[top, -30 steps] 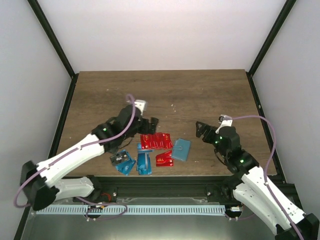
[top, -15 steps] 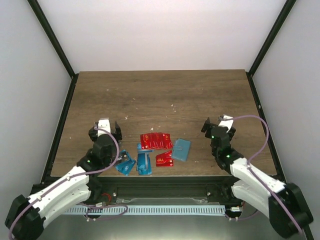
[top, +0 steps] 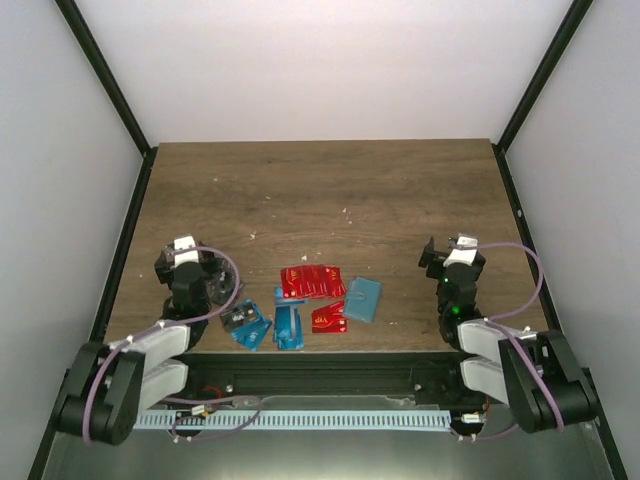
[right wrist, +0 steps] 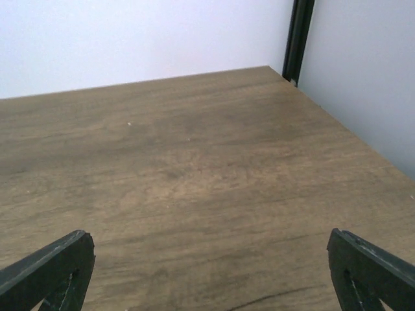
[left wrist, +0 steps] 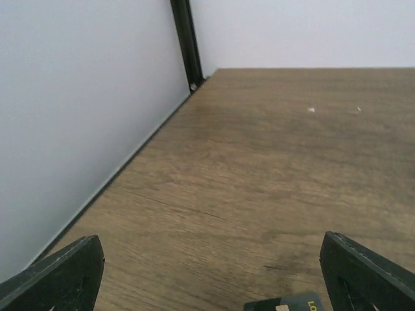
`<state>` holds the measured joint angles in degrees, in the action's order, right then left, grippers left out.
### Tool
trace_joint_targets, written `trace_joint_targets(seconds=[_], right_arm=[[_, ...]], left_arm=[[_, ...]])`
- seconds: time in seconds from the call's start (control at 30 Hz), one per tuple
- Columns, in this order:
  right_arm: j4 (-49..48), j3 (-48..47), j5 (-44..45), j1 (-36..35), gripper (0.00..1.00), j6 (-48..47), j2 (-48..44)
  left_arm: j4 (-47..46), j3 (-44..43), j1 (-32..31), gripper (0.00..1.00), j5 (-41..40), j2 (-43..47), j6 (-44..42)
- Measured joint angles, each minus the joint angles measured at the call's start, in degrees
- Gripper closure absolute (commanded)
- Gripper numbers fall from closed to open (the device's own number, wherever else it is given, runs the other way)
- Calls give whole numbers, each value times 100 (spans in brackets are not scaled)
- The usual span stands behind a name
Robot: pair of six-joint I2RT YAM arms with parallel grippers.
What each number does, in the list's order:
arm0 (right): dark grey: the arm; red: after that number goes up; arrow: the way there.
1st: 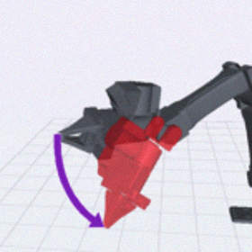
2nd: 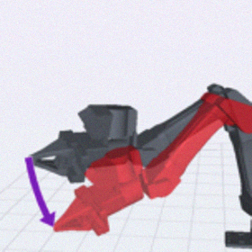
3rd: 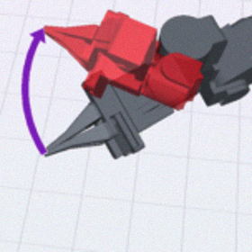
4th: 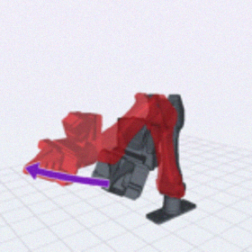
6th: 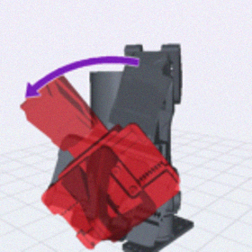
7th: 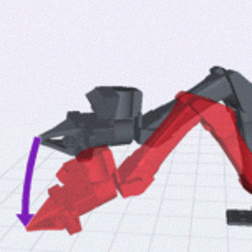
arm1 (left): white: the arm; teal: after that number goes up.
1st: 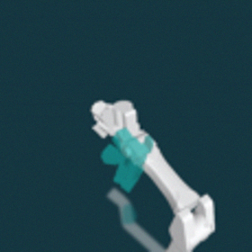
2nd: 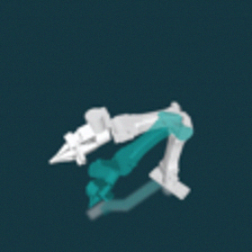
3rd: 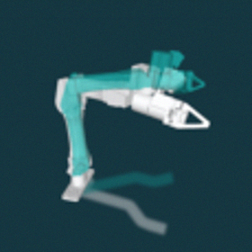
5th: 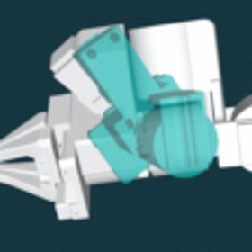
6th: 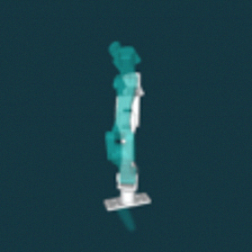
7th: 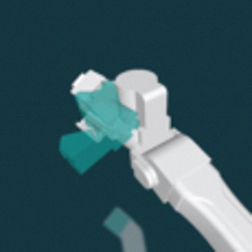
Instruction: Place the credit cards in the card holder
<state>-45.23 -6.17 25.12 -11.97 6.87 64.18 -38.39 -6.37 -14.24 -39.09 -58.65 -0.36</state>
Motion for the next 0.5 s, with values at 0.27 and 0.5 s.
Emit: trace_joint_targets(seconds=[0.27,0.5], right_arm=[[-1821,55,-1268,717,0,-138,1045],[-2688,-310,-2000,962,0,-208,2446]], left_arm=[[-1506,-376,831,7,1521,-1598,-131],[-2861,-459,1329,1,2433,-3091,-44]])
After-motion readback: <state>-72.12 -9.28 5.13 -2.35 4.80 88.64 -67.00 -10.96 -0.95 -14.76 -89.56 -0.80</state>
